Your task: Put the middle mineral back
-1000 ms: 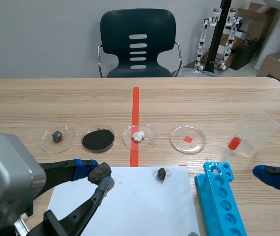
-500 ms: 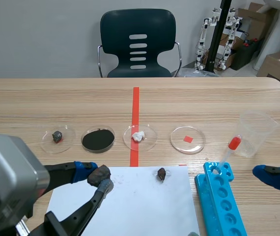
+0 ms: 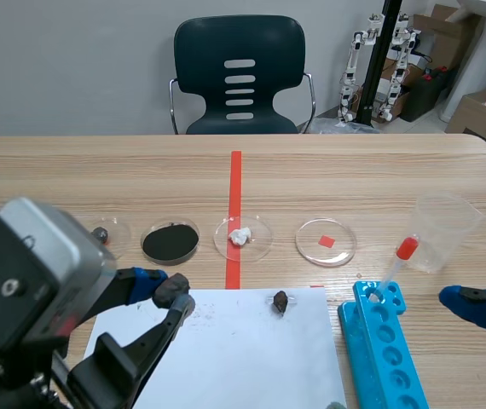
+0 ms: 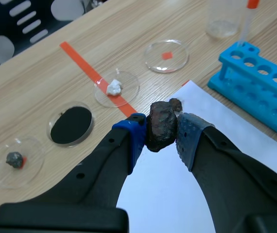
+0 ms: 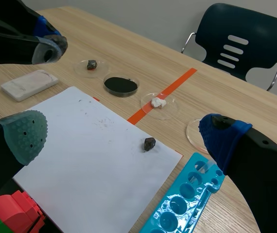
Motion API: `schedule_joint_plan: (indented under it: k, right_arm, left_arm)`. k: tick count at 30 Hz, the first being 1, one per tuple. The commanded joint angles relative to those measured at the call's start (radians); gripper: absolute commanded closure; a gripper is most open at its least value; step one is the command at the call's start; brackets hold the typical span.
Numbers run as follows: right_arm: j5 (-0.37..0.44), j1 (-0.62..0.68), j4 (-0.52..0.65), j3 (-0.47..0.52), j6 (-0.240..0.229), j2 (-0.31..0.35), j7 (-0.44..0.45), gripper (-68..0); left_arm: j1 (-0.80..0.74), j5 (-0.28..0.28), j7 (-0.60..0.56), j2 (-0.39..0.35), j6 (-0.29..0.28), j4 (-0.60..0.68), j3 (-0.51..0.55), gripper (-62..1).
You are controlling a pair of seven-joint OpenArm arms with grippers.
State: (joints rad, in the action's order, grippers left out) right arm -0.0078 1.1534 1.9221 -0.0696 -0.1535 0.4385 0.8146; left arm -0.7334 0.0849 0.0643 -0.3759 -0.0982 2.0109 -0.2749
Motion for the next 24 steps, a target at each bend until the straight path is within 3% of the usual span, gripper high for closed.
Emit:
schedule_joint_plan:
  k: [1, 6, 10, 14, 18, 24]
  right_arm:
    - [0.011, -0.004, 0.011, 0.003, 0.0, 0.005, 0.018, -67.9]
    - [0.011, -0.004, 0.011, 0.003, 0.0, 0.005, 0.018, -67.9]
    - [0.011, -0.004, 0.011, 0.003, 0.0, 0.005, 0.018, -67.9]
    - [0.011, -0.004, 0.011, 0.003, 0.0, 0.005, 0.018, -67.9]
    - [0.011, -0.004, 0.011, 0.003, 0.0, 0.005, 0.018, -67.9]
    - [0.011, -0.004, 0.011, 0.003, 0.0, 0.005, 0.018, -67.9]
  left_arm:
    - [0.036, -0.049, 0.034, 0.023, 0.005, 0.007, -0.011, -13.0]
    - [0.178, -0.186, 0.224, 0.077, 0.009, -0.058, -0.043, -13.0]
    - [0.304, -0.283, 0.367, 0.108, 0.108, -0.159, -0.076, -13.0]
    - [0.431, -0.33, 0.502, 0.135, 0.199, -0.264, -0.114, -13.0]
    - [0.549, -0.337, 0.625, 0.167, 0.278, -0.36, -0.172, -13.0]
    - [0.671, -0.386, 0.727, 0.23, 0.353, -0.499, -0.232, -13.0]
